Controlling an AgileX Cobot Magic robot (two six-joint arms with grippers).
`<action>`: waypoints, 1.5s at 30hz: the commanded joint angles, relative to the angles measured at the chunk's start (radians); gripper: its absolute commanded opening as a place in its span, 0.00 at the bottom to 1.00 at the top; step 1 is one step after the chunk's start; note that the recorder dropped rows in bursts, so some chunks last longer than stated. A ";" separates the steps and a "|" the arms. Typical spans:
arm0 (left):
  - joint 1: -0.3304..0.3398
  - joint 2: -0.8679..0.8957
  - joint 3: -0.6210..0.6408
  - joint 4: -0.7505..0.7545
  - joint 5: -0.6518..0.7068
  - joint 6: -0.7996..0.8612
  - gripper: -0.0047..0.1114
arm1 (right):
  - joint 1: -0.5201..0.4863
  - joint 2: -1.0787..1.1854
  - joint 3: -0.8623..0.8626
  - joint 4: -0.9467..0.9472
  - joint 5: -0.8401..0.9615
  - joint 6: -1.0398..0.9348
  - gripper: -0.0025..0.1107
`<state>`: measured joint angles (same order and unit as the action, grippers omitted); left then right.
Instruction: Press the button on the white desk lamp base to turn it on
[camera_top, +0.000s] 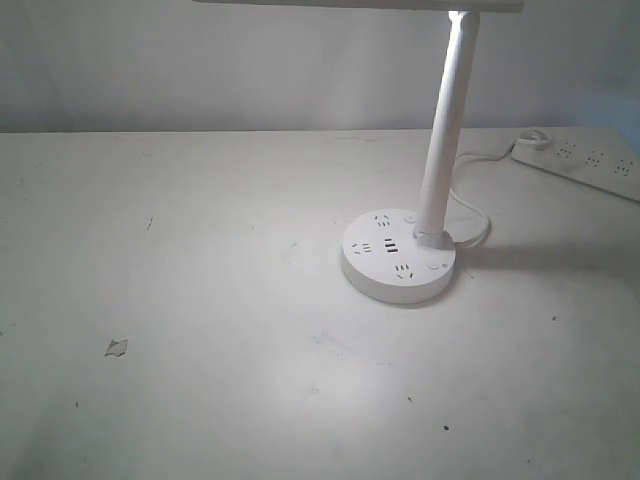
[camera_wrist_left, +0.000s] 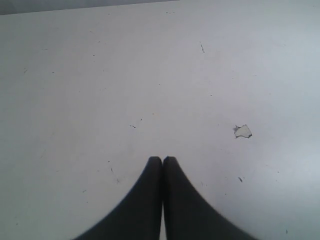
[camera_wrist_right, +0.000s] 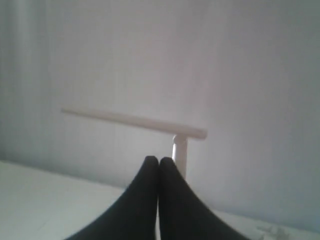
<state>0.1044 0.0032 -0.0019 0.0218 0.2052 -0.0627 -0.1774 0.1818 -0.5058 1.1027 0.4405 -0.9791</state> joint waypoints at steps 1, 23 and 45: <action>-0.008 -0.003 0.002 0.000 -0.003 0.000 0.04 | -0.003 -0.082 0.005 0.052 -0.108 0.001 0.02; -0.008 -0.003 0.002 0.000 -0.003 0.000 0.04 | -0.003 -0.083 0.309 -1.103 0.055 0.894 0.02; -0.008 -0.003 0.002 0.000 -0.004 0.000 0.04 | 0.070 -0.182 0.506 -1.094 -0.103 0.963 0.02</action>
<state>0.1044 0.0032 -0.0019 0.0218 0.2033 -0.0627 -0.1400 0.0065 -0.0047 0.0067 0.3610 -0.0336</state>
